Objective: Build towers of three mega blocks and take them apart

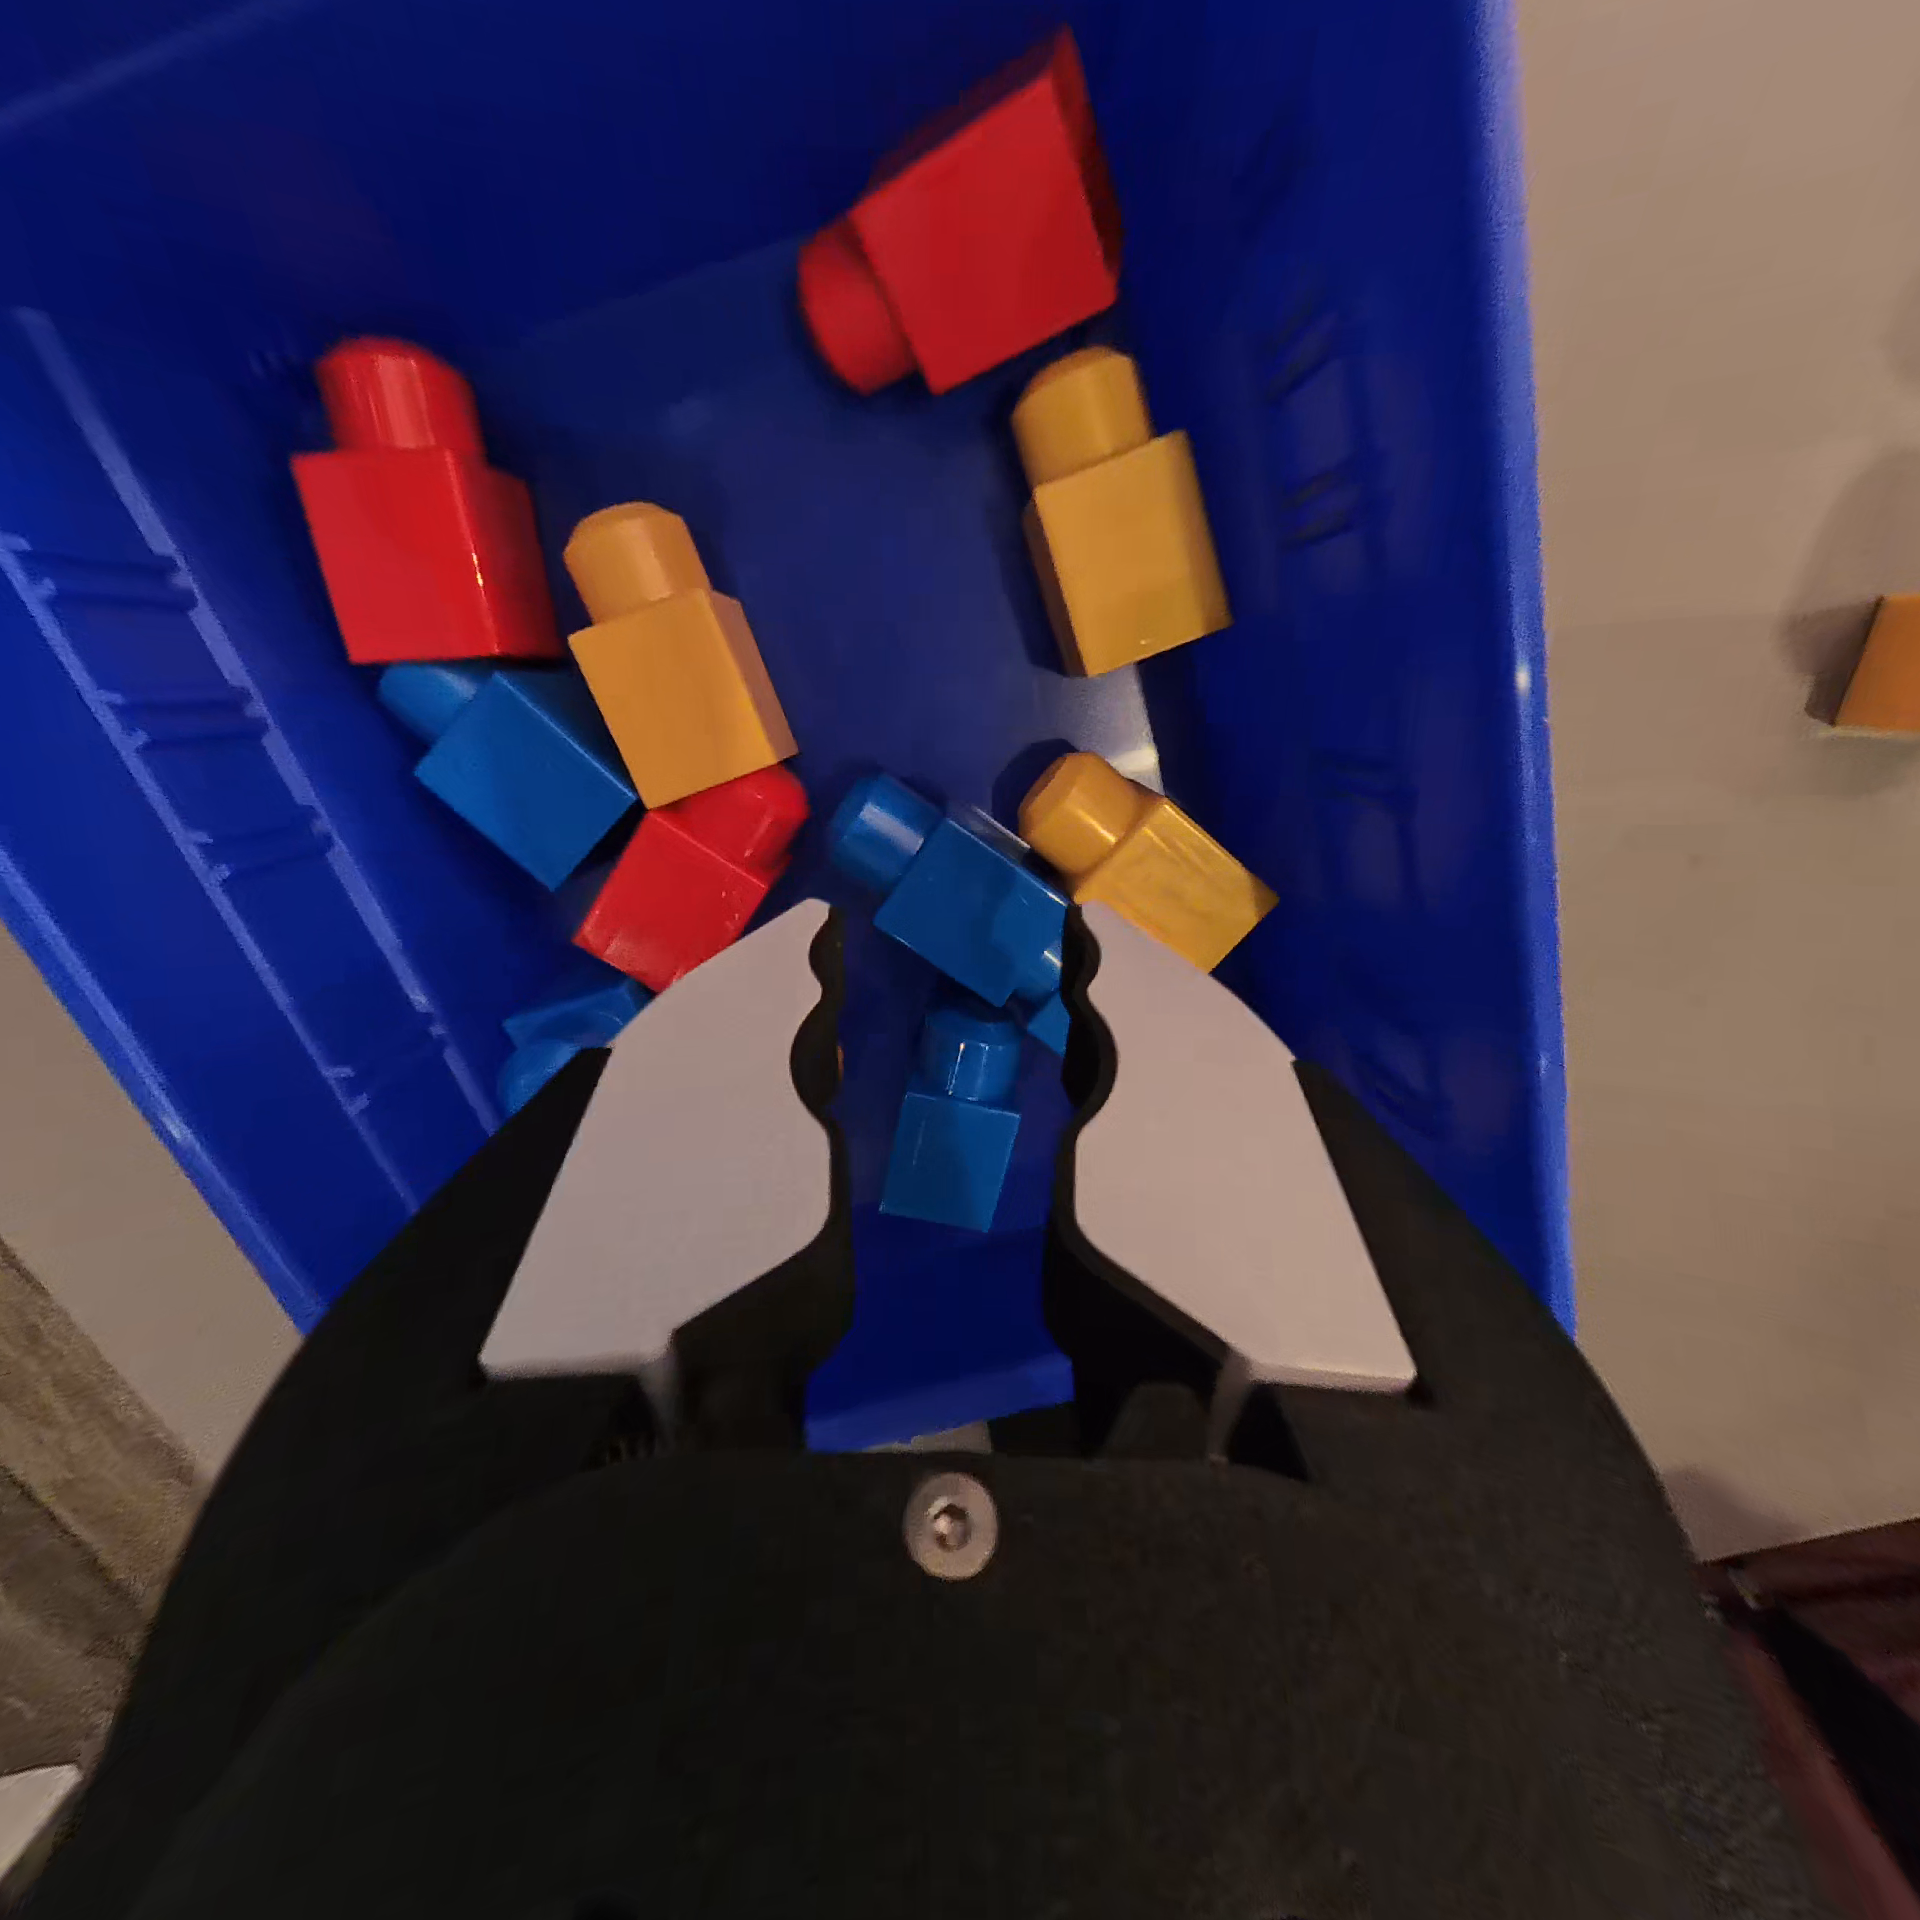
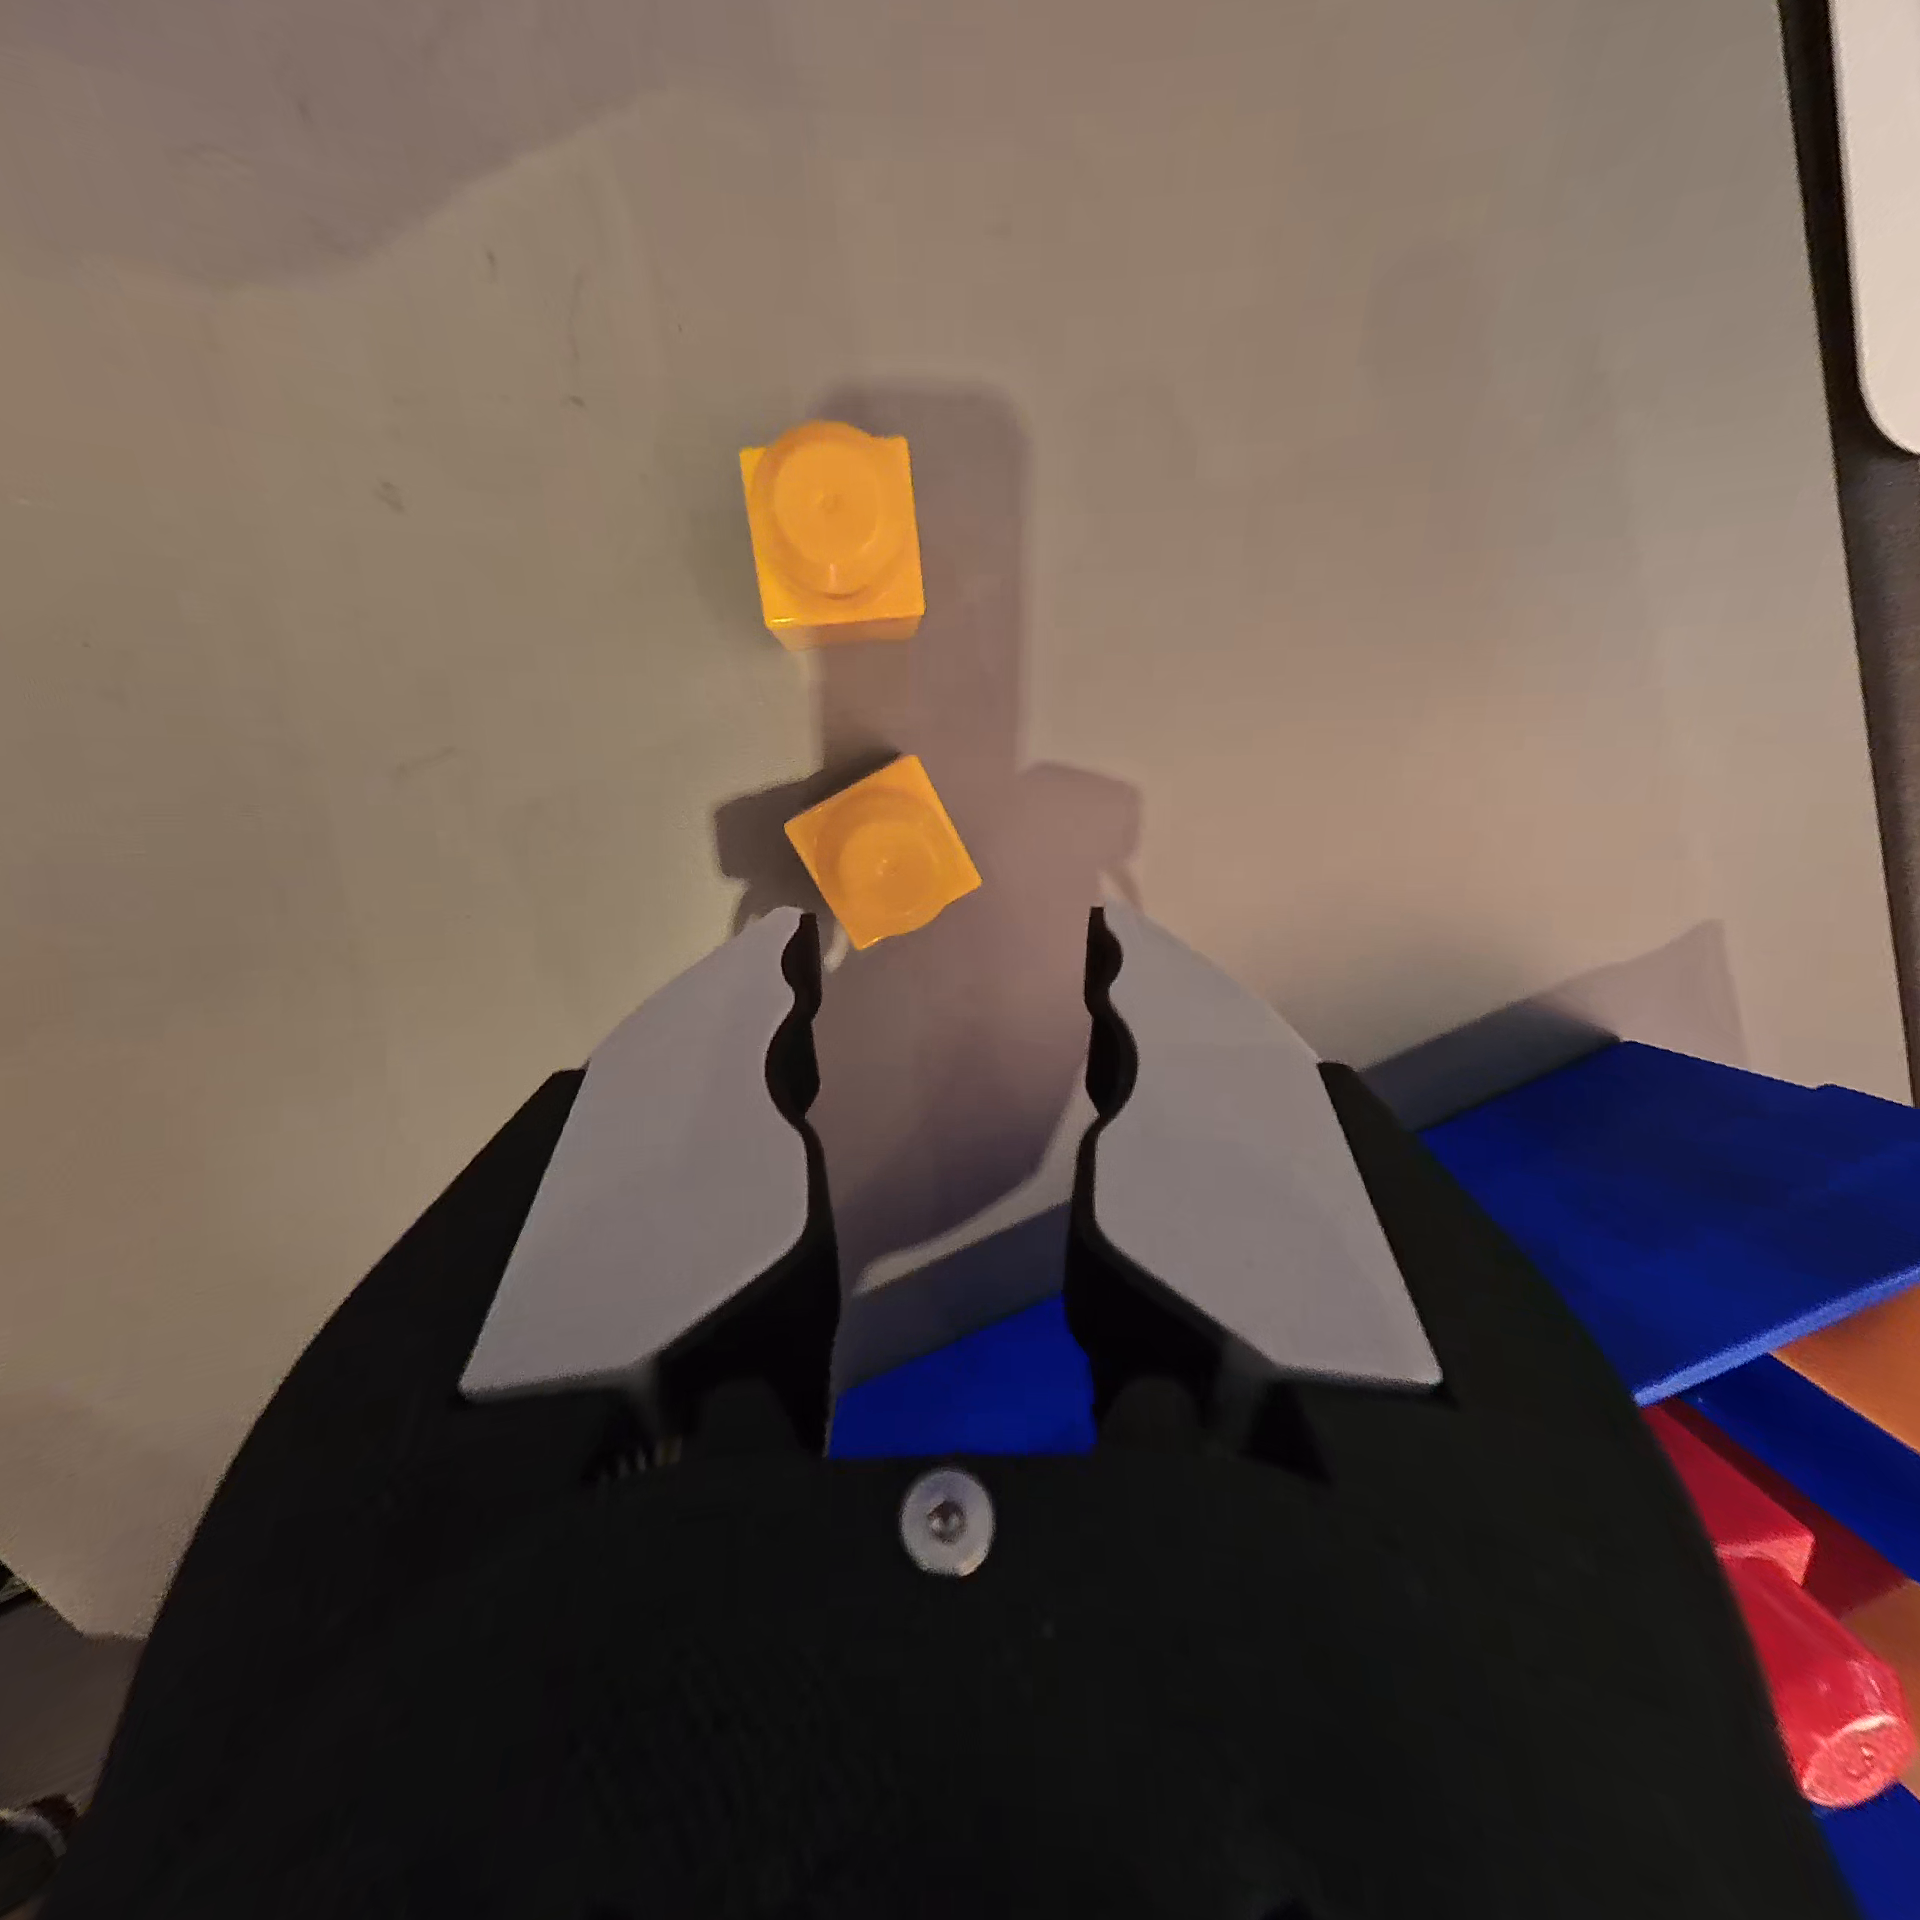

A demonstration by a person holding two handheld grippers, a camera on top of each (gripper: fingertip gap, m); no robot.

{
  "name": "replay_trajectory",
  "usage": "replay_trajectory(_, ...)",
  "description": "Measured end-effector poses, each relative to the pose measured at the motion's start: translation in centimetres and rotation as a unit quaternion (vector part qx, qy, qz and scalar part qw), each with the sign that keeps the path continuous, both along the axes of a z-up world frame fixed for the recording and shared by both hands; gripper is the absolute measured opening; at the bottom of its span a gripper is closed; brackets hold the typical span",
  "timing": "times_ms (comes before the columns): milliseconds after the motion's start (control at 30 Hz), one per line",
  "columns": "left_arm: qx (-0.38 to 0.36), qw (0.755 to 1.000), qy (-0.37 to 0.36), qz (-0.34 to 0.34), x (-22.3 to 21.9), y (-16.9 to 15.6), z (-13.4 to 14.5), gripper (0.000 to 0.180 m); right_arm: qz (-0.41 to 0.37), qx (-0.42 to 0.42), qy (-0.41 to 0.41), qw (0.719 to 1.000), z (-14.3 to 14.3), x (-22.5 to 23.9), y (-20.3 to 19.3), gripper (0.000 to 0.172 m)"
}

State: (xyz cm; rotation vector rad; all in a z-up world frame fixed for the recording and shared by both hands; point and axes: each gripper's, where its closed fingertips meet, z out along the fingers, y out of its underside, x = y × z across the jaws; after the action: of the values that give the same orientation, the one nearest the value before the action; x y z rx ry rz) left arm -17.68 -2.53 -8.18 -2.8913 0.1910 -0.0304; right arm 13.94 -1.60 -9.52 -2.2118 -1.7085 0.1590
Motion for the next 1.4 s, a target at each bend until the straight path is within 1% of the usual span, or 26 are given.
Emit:
replay_trajectory(100,0.002,0.999,-0.008,0.033,-0.4,0.2,-1.0,0.047,0.006,0.003,-0.004,1.0,-0.1,0.0,0.0,0.05)
replay_trajectory(267,-0.012,0.997,-0.026,0.074,-0.5,-0.2,-2.7,0.048,0.007,0.008,-0.006,1.0,0.0,0.1,0.3,0.05)
replay_trajectory(367,-0.041,0.995,-0.029,0.081,-0.1,-0.6,-3.9,0.051,0.007,0.013,-0.006,1.0,0.1,0.1,0.4,0.05)
replay_trajectory(467,-0.058,0.995,-0.002,0.086,-0.5,-0.7,-4.8,0.053,0.012,0.015,-0.008,1.0,0.1,0.0,0.3,0.05)
replay_trajectory(567,-0.061,0.994,0.002,0.089,-0.3,-0.5,-5.4,0.051,0.017,0.016,-0.014,1.0,0.0,-0.1,0.1,0.05)
replay_trajectory(700,-0.091,0.991,0.002,0.098,-0.5,-1.0,-6.4,0.047,0.026,0.018,-0.025,0.999,-0.2,-0.1,-0.1,0.049)
replay_trajectory(800,-0.099,0.992,0.014,0.082,-0.9,-1.2,-6.4,0.044,0.027,0.018,-0.025,0.999,-0.2,-0.1,-0.1,0.049)
replay_trajectory(833,-0.101,0.992,0.024,0.073,-1.1,-1.3,-6.3,0.043,0.028,0.02,-0.025,0.999,-0.2,-0.1,-0.1,0.049)
replay_trajectory(900,-0.086,0.994,0.021,0.058,-0.9,-1.0,-5.6,0.043,0.029,0.025,-0.024,0.999,-0.1,-0.2,0.0,0.048)
replay_trajectory(967,-0.058,0.997,0.005,0.048,-0.3,-0.7,-4.0,0.043,0.027,0.038,-0.017,0.999,0.3,-0.3,0.4,0.046)
replay_trajectory(1033,-0.014,0.999,-0.028,0.021,1.0,-0.5,-1.3,0.043,0.019,0.058,0.004,0.998,1.4,-0.6,0.9,0.044)
replay_trajectory(1100,0.047,0.993,-0.099,-0.03,3.8,-0.6,2.4,0.043,0.021,0.084,0.052,0.995,3.2,-1.4,1.4,0.044)
replay_trajectory(1133,0.088,0.985,-0.132,-0.07,5.5,-0.5,4.5,0.043,0.028,0.095,0.09,0.991,4.4,-2.2,1.3,0.044)
replay_trajectory(1167,0.135,0.97,-0.166,-0.117,7.6,-0.5,6.7,0.043,0.041,0.101,0.139,0.984,5.9,-3.2,1.0,0.045)
replay_trajectory(1200,0.171,0.95,-0.201,-0.17,9.9,-0.9,8.8,0.043,0.06,0.101,0.195,0.974,7.6,-4.3,0.3,0.046)
replay_trajectory(1267,0.221,0.895,-0.259,-0.287,14.7,-2.5,11.9,0.043,0.118,0.086,0.315,0.938,11.4,-6.2,-2.2,0.048)
replay_trajectory(1333,0.258,0.841,-0.282,-0.382,18.5,-4.1,13.7,0.043,0.159,0.068,0.424,0.889,15.2,-6.9,-4.5,0.049)
replay_trajectory(1367,0.275,0.821,-0.283,-0.412,19.9,-4.6,14.3,0.043,0.165,0.05,0.465,0.869,16.7,-6.8,-5.2,0.048)
replay_trajectory(1400,0.291,0.803,-0.285,-0.434,21.2,-5.1,14.7,0.043,0.164,0.023,0.491,0.855,17.6,-6.6,-5.8,0.045)
